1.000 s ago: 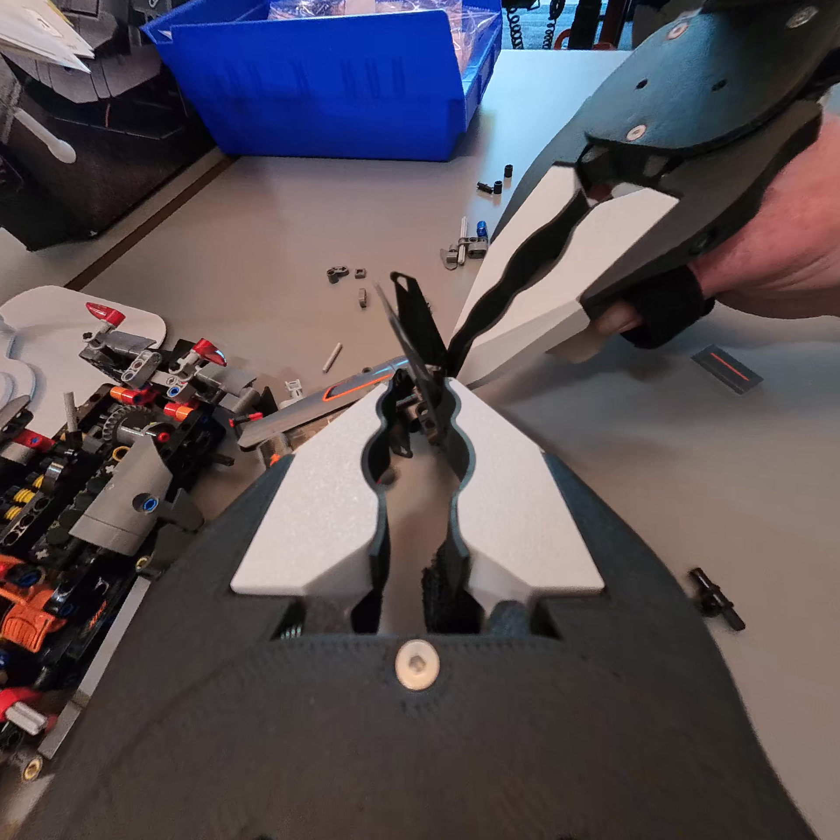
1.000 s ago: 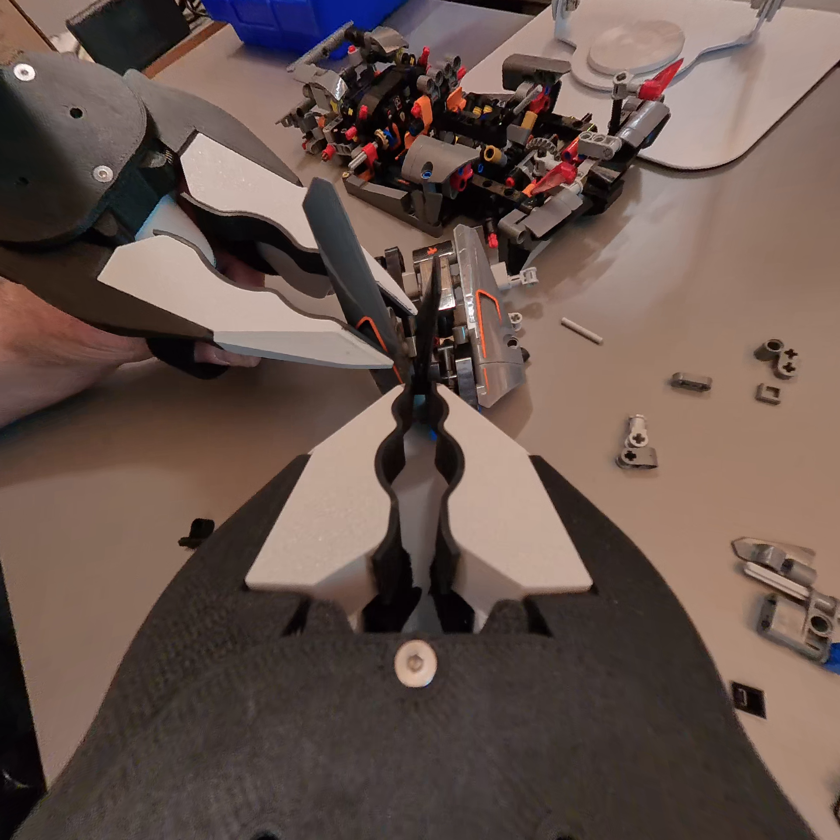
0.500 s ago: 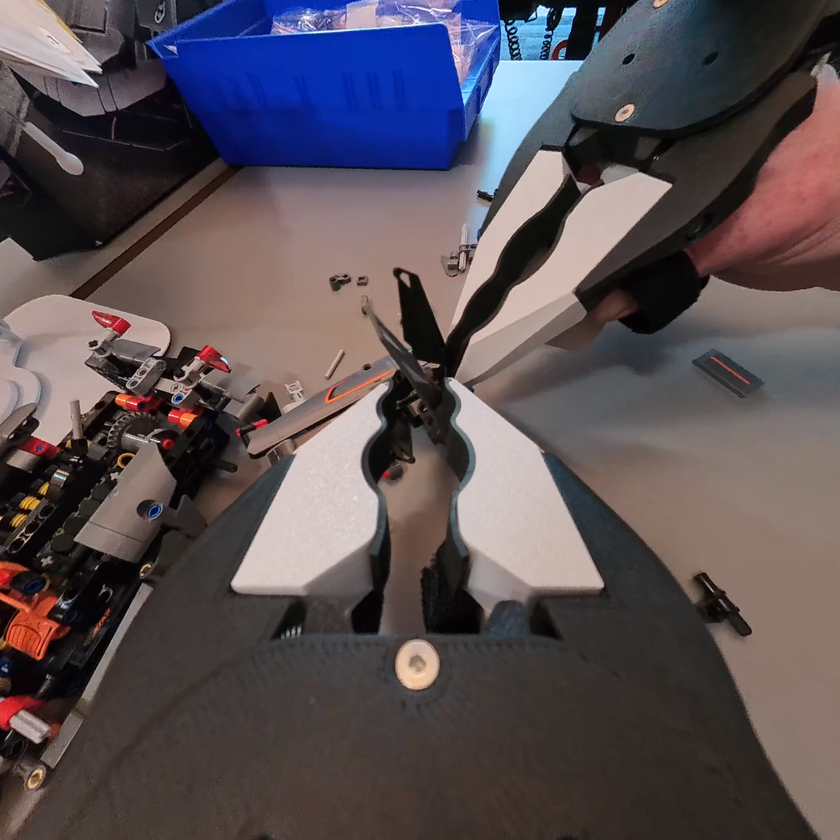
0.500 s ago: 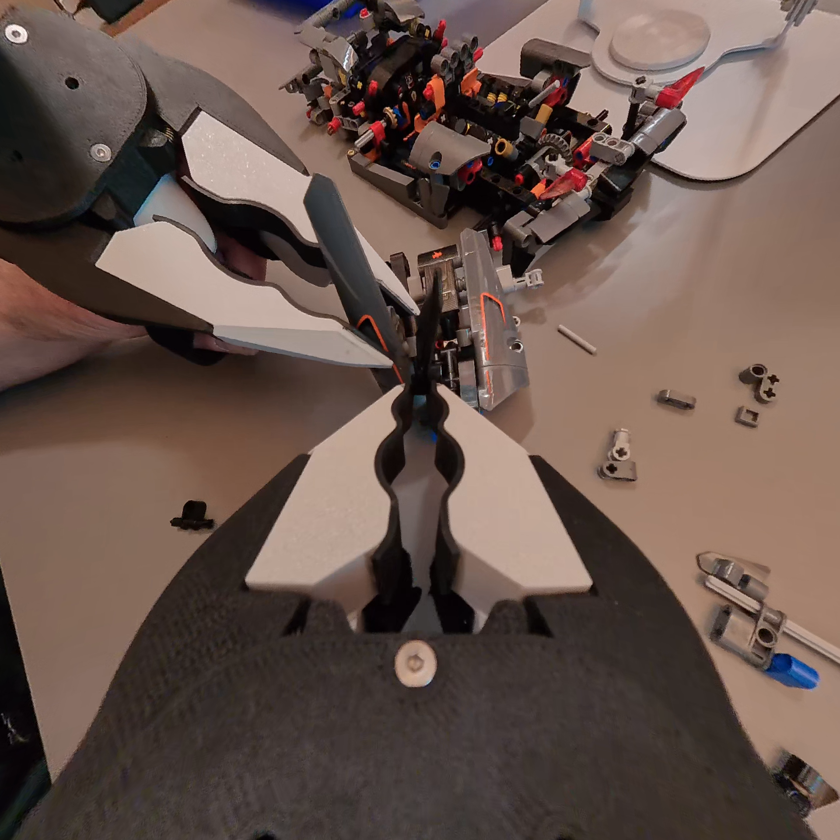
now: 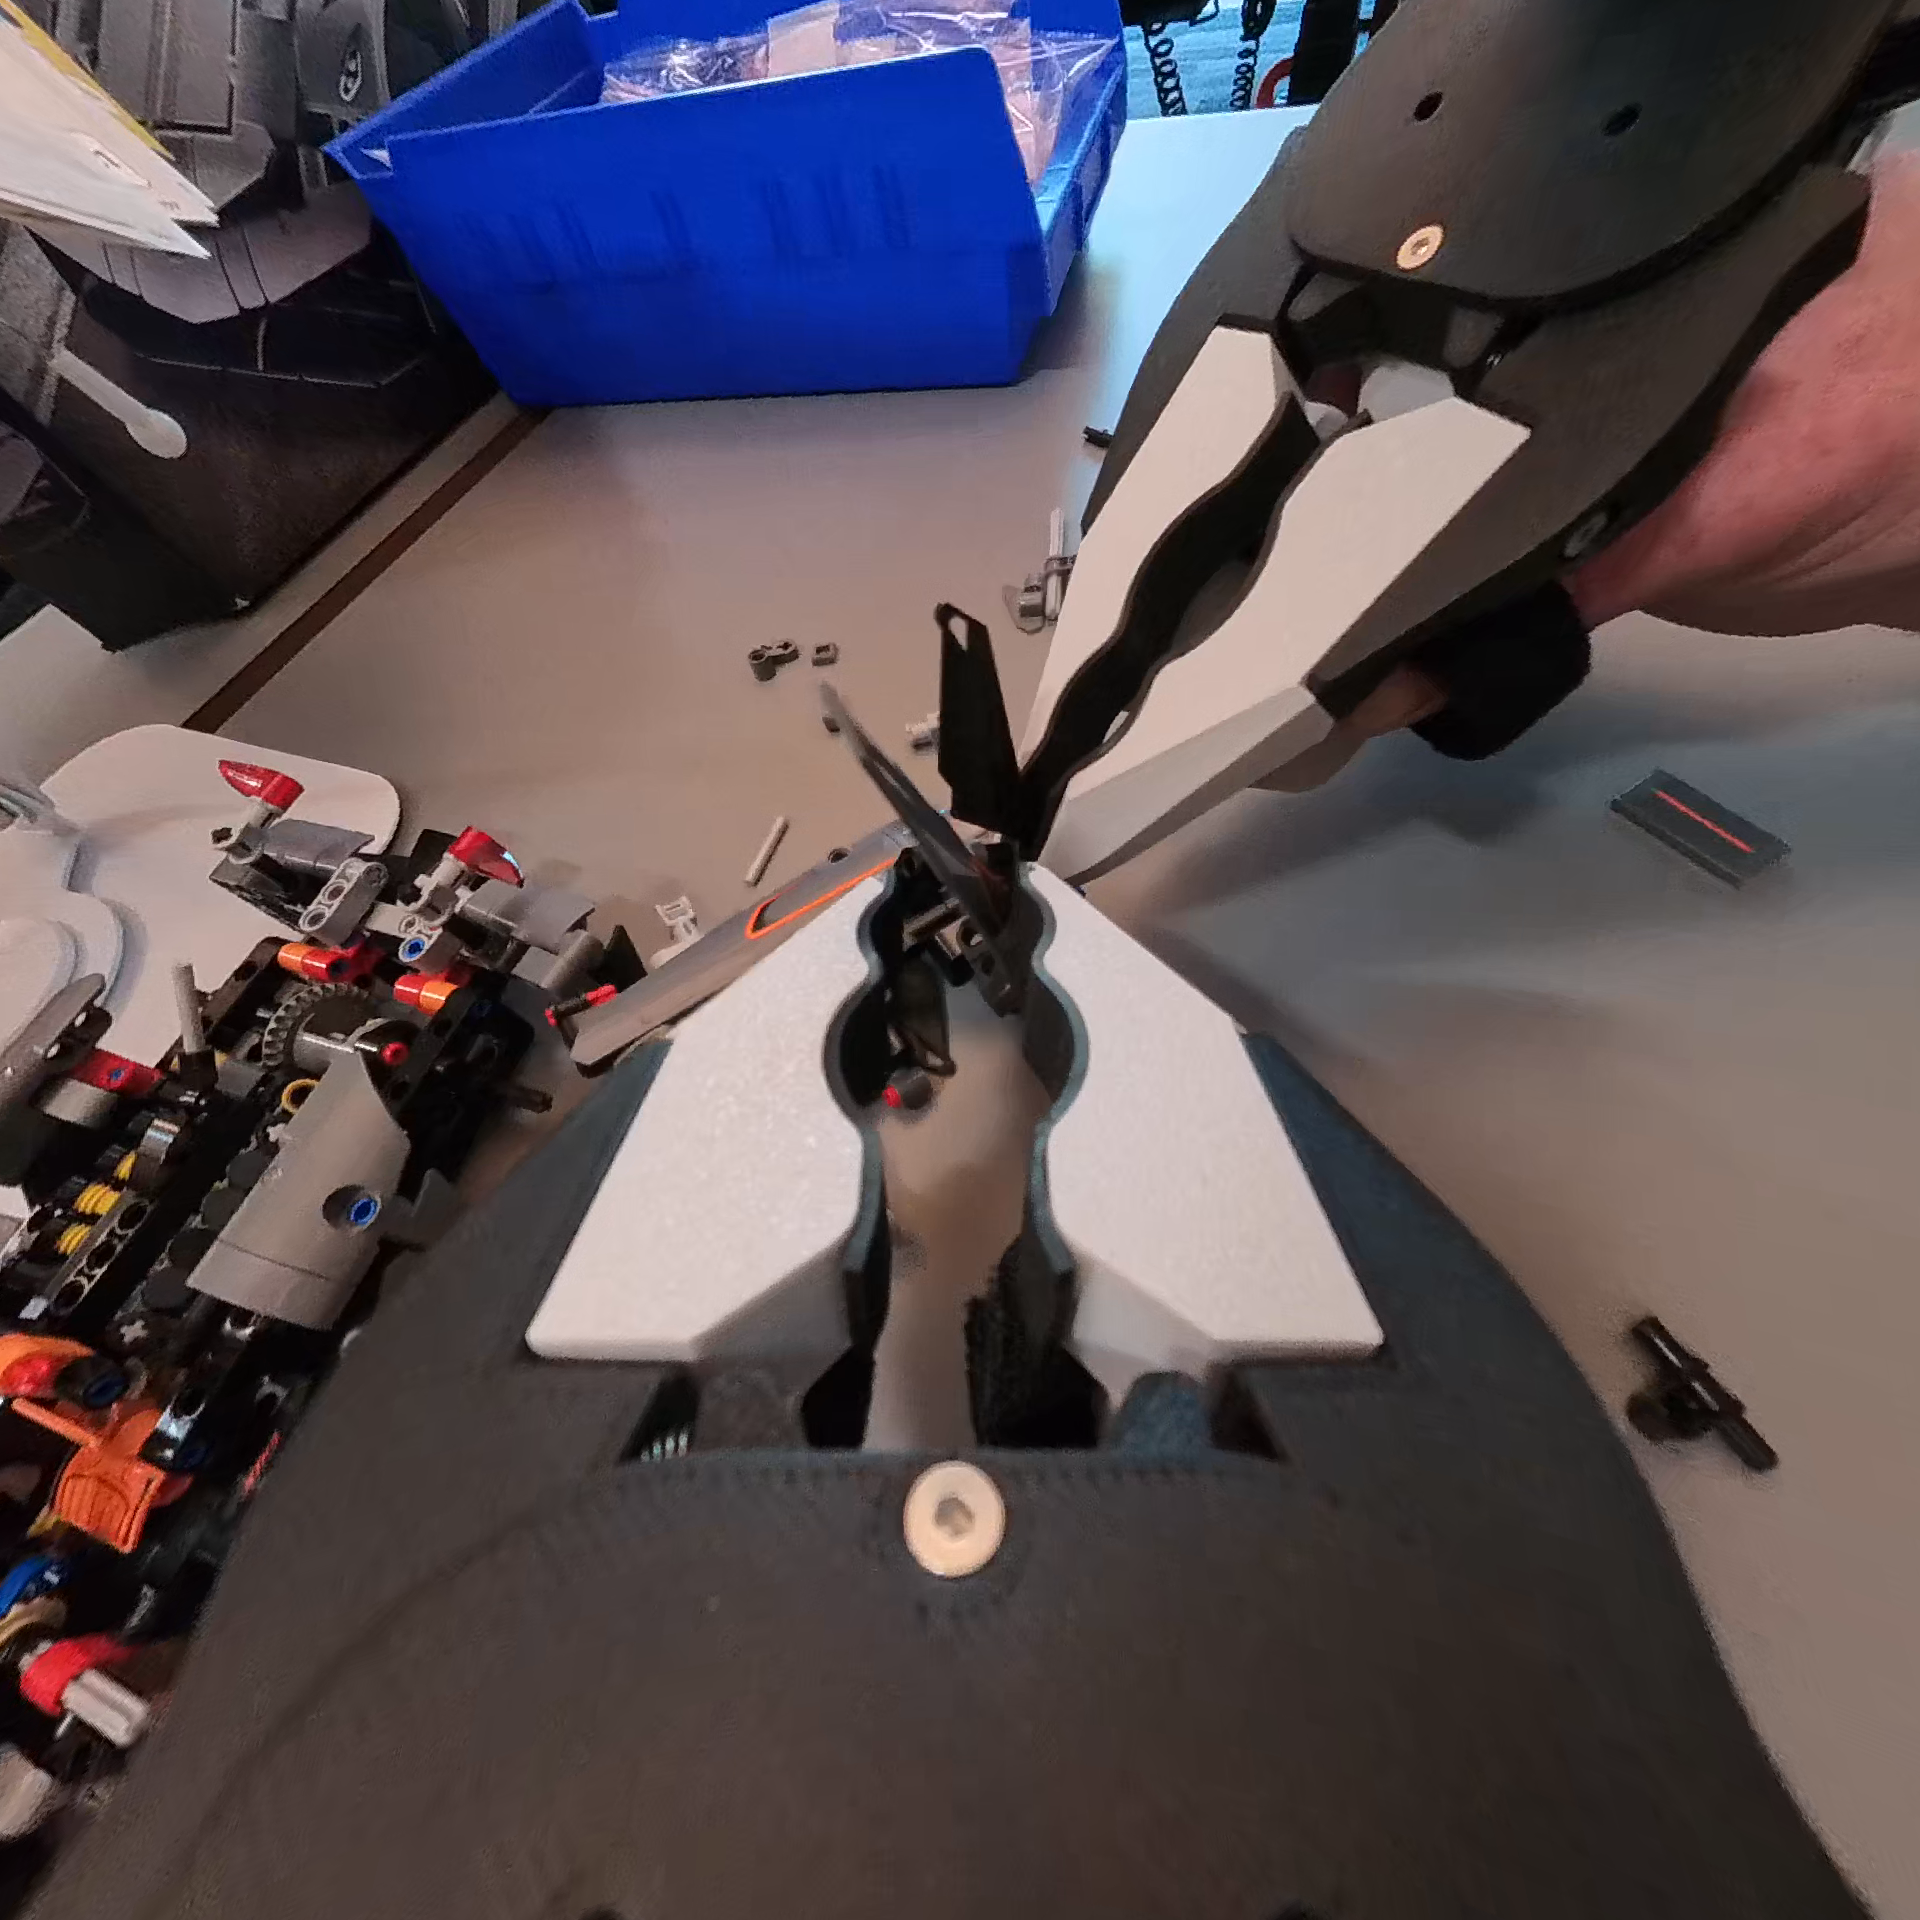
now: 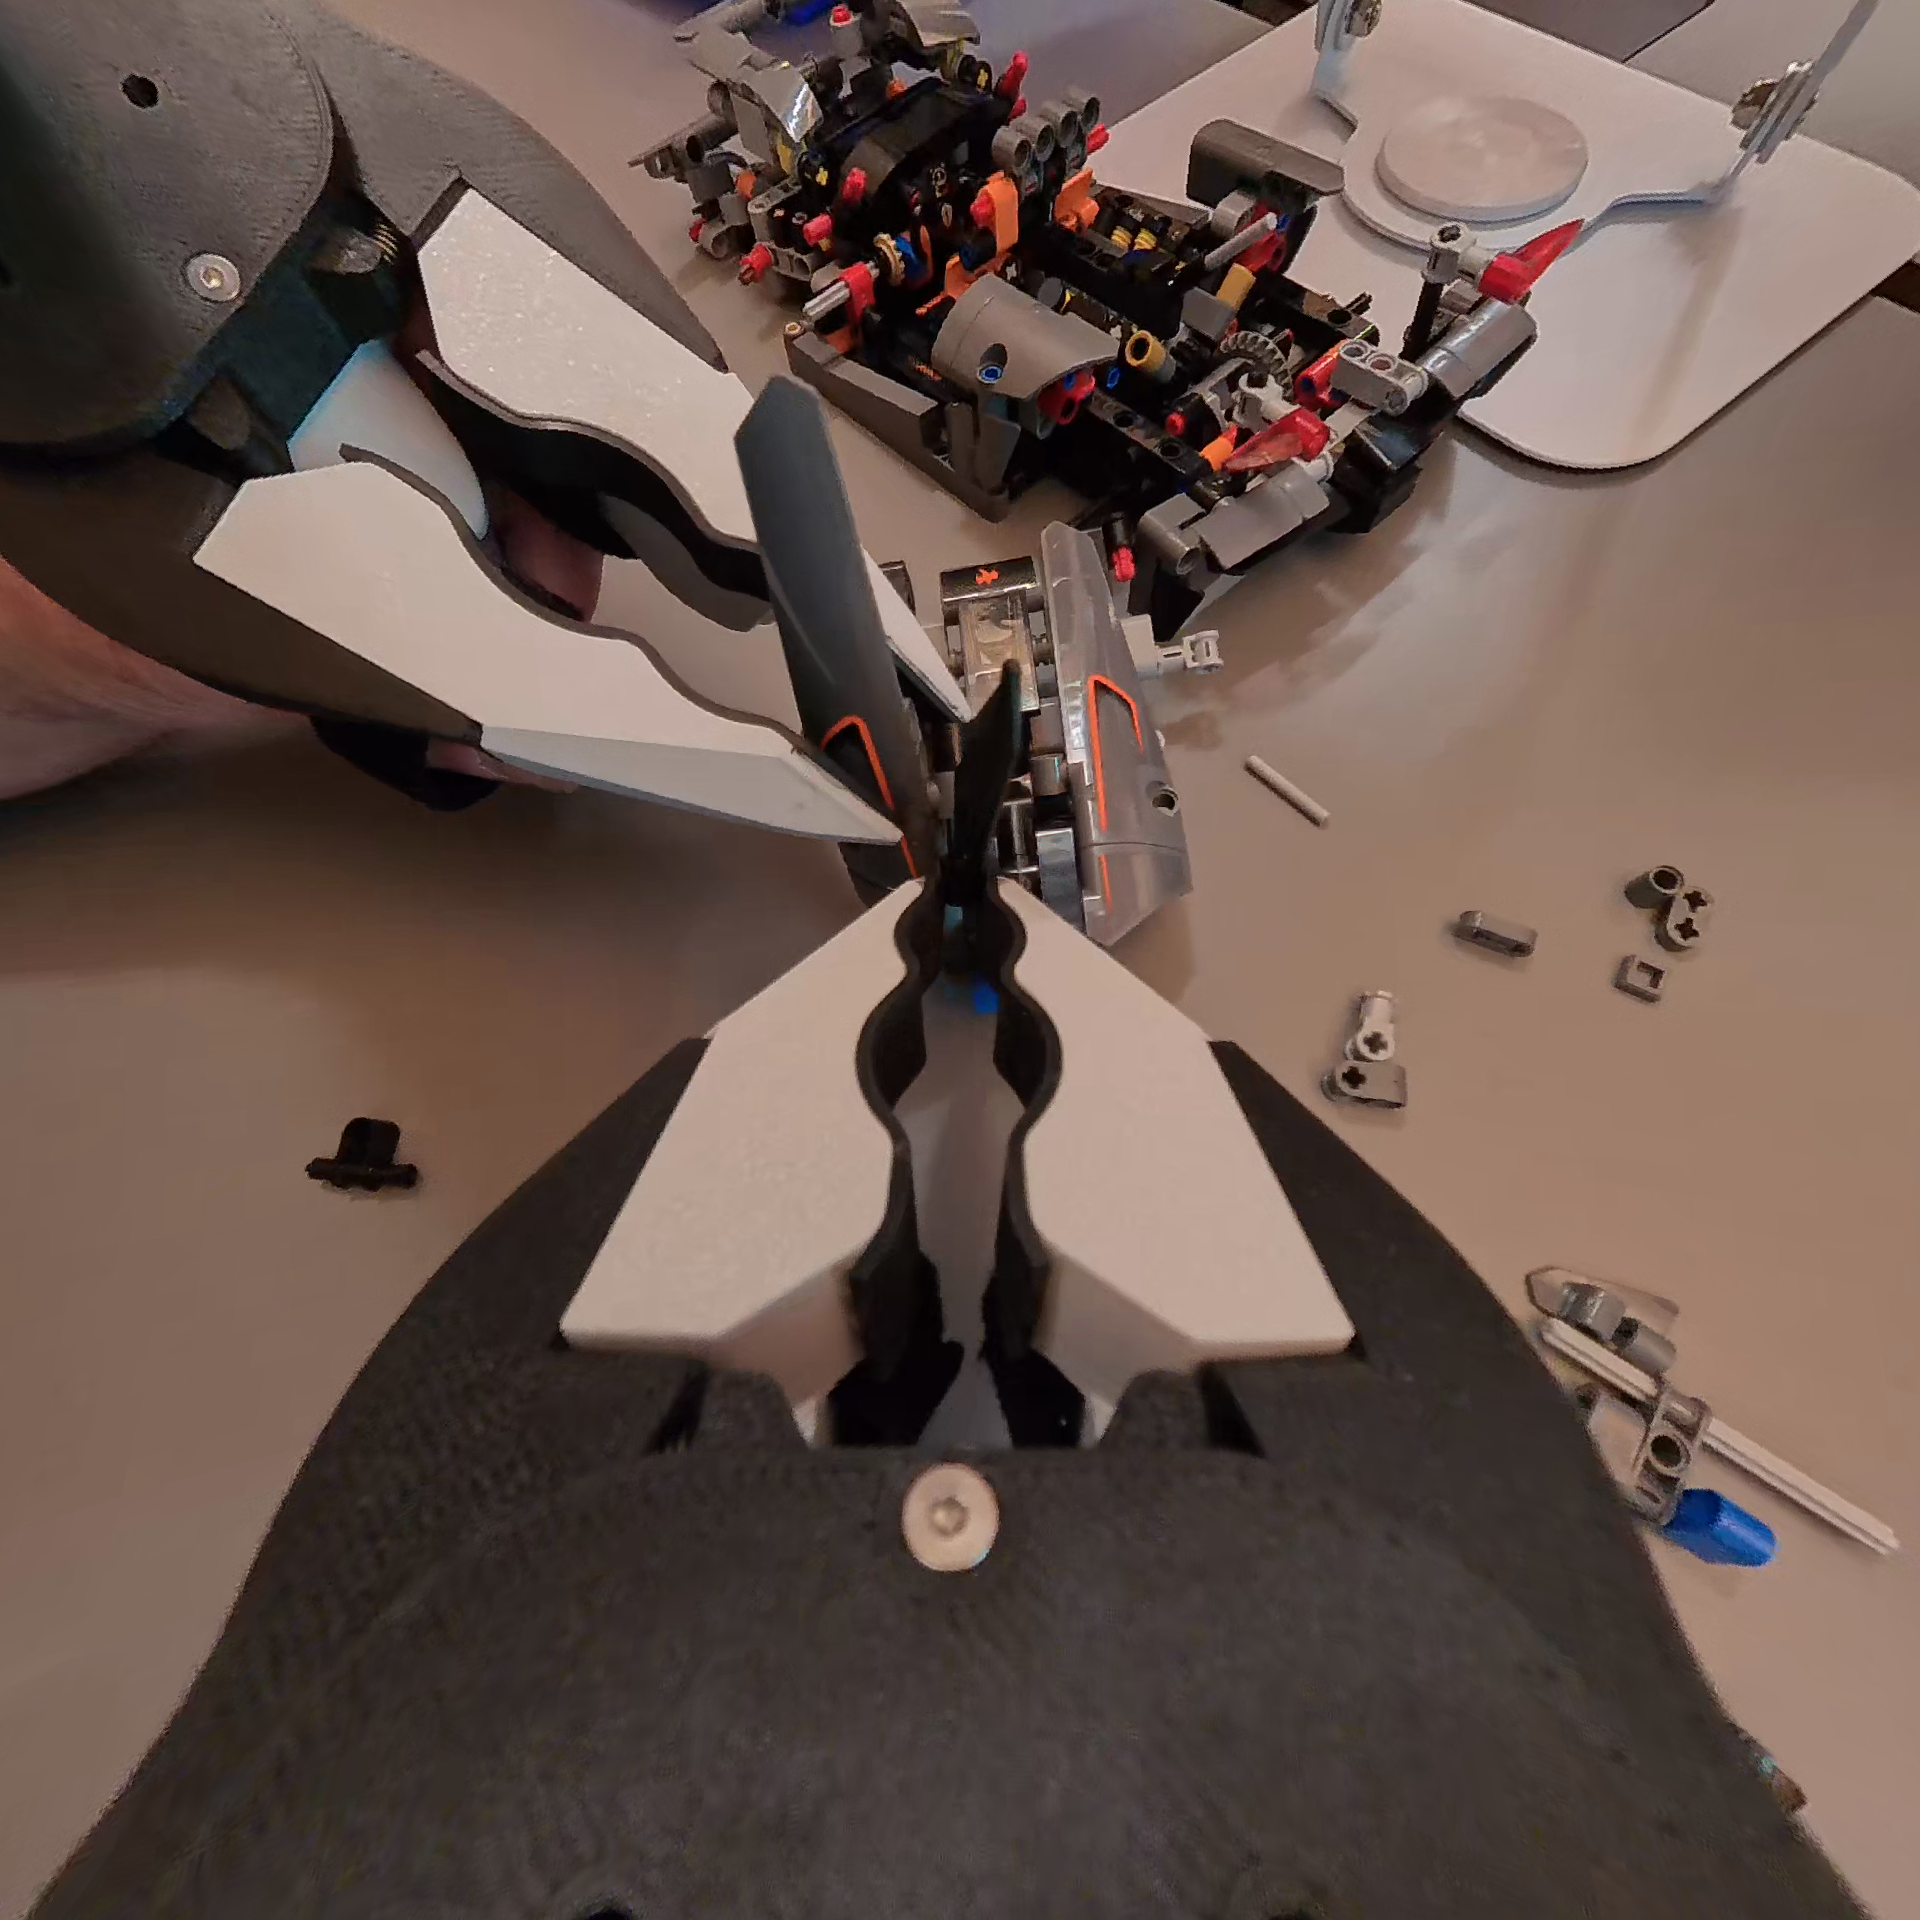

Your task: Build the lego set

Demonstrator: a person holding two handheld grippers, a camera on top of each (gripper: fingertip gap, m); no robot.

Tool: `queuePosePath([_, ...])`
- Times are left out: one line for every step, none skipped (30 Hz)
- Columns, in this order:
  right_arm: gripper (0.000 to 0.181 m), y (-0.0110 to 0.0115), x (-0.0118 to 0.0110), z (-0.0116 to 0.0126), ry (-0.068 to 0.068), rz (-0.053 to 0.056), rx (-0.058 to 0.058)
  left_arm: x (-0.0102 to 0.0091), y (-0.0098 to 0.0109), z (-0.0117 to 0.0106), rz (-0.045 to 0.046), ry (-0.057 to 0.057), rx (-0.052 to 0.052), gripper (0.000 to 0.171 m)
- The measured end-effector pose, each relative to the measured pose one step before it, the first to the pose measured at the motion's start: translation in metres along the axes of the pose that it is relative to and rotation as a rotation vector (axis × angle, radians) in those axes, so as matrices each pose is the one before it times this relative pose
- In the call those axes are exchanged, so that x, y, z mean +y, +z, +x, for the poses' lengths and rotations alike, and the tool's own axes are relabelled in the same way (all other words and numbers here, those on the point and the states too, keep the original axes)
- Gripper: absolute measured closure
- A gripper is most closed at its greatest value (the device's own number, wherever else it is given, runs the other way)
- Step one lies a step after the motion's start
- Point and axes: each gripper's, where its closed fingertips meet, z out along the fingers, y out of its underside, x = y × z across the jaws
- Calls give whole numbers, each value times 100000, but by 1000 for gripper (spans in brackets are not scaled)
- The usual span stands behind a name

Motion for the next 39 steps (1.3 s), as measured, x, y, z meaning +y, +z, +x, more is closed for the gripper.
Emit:
queuePosePath([177, 15, 63, 86, -164, 178, -56, 5, 106, -55, -275, 272, -34, 154])
queuePosePath([177, 1, 56, 79, 350, 210, 26, 38, 105, 12, -561, 180, 64, 154])
queuePosePath([177, -19, 49, 14, 462, 371, 6, 29, 56, 25, -279, 528, -225, 154])
queuePosePath([177, -13, 58, -20, 160, 169, 102, -2, 7, 50, -105, 895, -391, 154])
queuePosePath([177, 10, 93, -27, 138, -127, -5, 38, 23, 76, -348, 804, -190, 154])
queuePosePath([177, 26, 105, 0, 37, -286, -33, 54, 34, 60, -430, 501, 45, 154])
queuePosePath([177, 27, 59, 60, 81, -122, 68, 69, 59, 33, -544, 149, 234, 154])
queuePosePath([177, -16, -13, 42, 132, 170, -186, 9, 50, -10, -144, 254, -12, 154])
queuePosePath([177, 1, 15, 38, -678, -286, 59, -12, 32, -14, 26, 323, -82, 154])
queuePosePath([177, 10, 9, 10, -834, -629, 253, 20, 19, -1, -159, 80, 104, 154])
queuePosePath([177, -14, -19, 8, -717, -808, 450, 17, -1, -13, -34, 75, -7, 154])
queuePosePath([177, 7, -5, 3, -928, -1134, 616, 20, -6, -25, -116, -81, -60, 154])
queuePosePath([177, 2, 14, 7, -1097, -1335, 756, 27, 8, -5, -142, 271, -120, 154])
queuePosePath([177, -2, -5, 24, -423, -1198, 640, 17, 6, -5, -175, 616, -386, 154])
queuePosePath([177, 19, 10, -14, 77, -1182, 323, 19, -1, -8, -222, 775, -486, 154])
queuePosePath([177, -3, 5, 9, -659, -1049, 649, 16, 4, -13, -161, 329, -199, 154])
queuePosePath([177, -28, -5, 57, -1036, -1023, 1104, -4, 9, 4, 142, -218, 33, 154])
queuePosePath([177, 1, 19, 17, -1522, -1201, 1465, 25, 21, -13, -184, 208, -154, 154])
queuePosePath([177, 38, 47, -44, -1404, -1420, 1264, 46, 25, 16, -295, 487, -117, 154])
queuePosePath([177, -18, -1, 11, -858, -932, 1202, 49, 1, -2, -278, 67, -48, 154])
queuePosePath([177, -7, -13, 24, -447, -556, 952, 6, 1, -24, 16, -168, -33, 154])
queuePosePath([177, 10, 3, 23, -749, -472, 813, 13, 10, -9, -86, 97, -65, 154])
queuePosePath([177, -2, 11, 33, -1013, -306, 848, 15, 20, -8, -88, 268, -117, 154])
queuePosePath([177, -9, 5, 28, -1041, -173, 815, 8, 7, -15, -49, 230, -137, 154])
queuePosePath([177, -5, 17, 0, -550, -300, 351, 2, 23, -3, -60, 70, -68, 154])
queuePosePath([177, -40, 21, 3, 274, -585, -402, -13, 18, 2, 41, 278, -112, 154])
queuePosePath([177, -18, 45, -27, 355, -962, -900, -6, 15, 12, -3, 284, -44, 154])
queuePosePath([177, -33, 34, 11, -200, -1277, -669, -16, 16, 10, 34, 55, 0, 154])
queuePosePath([177, -33, 13, 66, -821, -1371, 24, -6, 27, -8, -2, 75, -103, 154])
queuePosePath([177, 10, 33, -3, -1539, -1575, 214, -20, 25, 1, 6, 132, -55, 154])
queuePosePath([177, 6, 1, 25, -1563, -1493, 808, 12, 2, -12, 5, 8, -33, 154])
queuePosePath([177, 15, 15, 65, -1810, -1511, 1407, 8, 3, -23, -83, 71, -98, 154])
queuePosePath([177, 26, 4, 23, -1903, -1550, 1620, 21, 15, -13, -108, 139, -153, 155])
queuePosePath([177, 15, -8, -23, -1482, -1326, 1383, 23, -2, -25, -134, 132, -194, 155])
queuePosePath([177, 14, -10, -13, -141, -652, 572, 23, -3, -11, -77, 26, -18, 155])
queuePosePath([177, 19, -3, -6, 1010, -327, -406, 24, -3, -19, -79, 78, -47, 155])
queuePosePath([177, 14, -3, -11, 826, -463, -705, 20, 9, -14, -47, 163, -116, 155])
queuePosePath([177, -17, -9, -61, 1674, -571, -1686, 3, -1, -1, -20, 29, 9, 155])
queuePosePath([177, -12, 7, -42, 1139, -550, -1926, 1, -1, 4, 19, -24, 79, 155])
